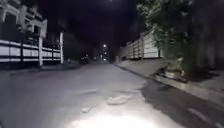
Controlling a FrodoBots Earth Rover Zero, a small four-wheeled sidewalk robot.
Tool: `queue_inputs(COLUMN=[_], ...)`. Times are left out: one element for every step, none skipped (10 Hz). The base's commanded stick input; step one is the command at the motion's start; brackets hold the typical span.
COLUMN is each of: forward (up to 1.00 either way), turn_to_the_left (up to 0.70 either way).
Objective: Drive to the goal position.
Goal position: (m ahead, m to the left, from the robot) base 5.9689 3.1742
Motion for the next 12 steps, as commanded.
queue_inputs(forward=[1.0, 1.0, 1.0, 1.0, 1.0, 1.0, 1.0, 1.0, 1.0, 1.0, 1.0, 1.0], turn_to_the_left=[0.0, 0.0, 0.0, 0.0, 0.0, 0.0, 0.0, 0.0, 0.0, 0.0, 0.0, 0.0])
